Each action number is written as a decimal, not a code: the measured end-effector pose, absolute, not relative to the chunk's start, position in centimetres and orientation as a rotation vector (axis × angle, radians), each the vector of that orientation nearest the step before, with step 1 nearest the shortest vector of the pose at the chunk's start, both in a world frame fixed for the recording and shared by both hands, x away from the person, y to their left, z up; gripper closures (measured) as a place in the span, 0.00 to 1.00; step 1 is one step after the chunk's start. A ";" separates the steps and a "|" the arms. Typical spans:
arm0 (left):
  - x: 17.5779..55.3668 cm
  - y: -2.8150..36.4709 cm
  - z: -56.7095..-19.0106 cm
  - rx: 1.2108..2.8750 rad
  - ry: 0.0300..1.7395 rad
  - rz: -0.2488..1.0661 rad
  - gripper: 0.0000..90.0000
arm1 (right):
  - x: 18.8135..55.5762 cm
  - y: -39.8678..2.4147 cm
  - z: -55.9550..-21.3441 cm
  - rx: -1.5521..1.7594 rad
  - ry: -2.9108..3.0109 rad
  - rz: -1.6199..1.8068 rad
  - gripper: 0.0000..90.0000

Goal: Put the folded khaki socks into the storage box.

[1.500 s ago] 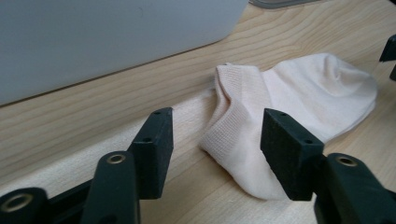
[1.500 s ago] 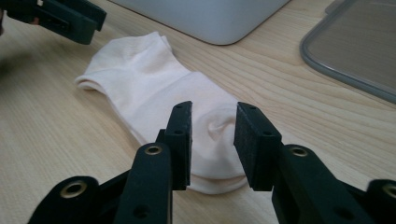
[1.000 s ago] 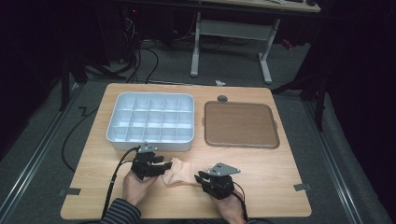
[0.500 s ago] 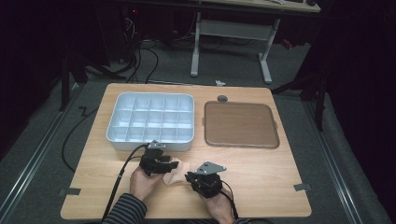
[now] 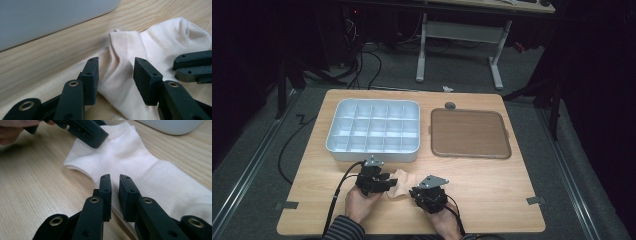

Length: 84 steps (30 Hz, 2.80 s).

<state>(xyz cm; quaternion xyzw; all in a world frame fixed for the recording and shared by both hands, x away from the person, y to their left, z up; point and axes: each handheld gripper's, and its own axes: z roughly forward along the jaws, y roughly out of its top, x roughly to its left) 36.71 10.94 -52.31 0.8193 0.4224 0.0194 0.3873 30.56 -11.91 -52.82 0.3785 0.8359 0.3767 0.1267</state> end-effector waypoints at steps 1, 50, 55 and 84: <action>36.6 11.0 -52.3 2.087 1.076 0.053 0.65 | 30.5 -11.9 -52.8 1.101 2.434 1.094 0.90; 35.5 14.4 -49.7 1.851 1.032 -0.076 0.90 | 30.9 -11.0 -51.2 1.059 2.459 1.135 0.99; 35.4 14.3 -49.2 1.860 1.016 -0.064 0.90 | 31.5 -11.1 -51.6 1.069 2.474 1.080 0.99; 35.8 13.1 -49.1 1.877 0.997 -0.074 0.90 | 31.4 -16.4 -50.0 1.238 2.284 1.097 0.87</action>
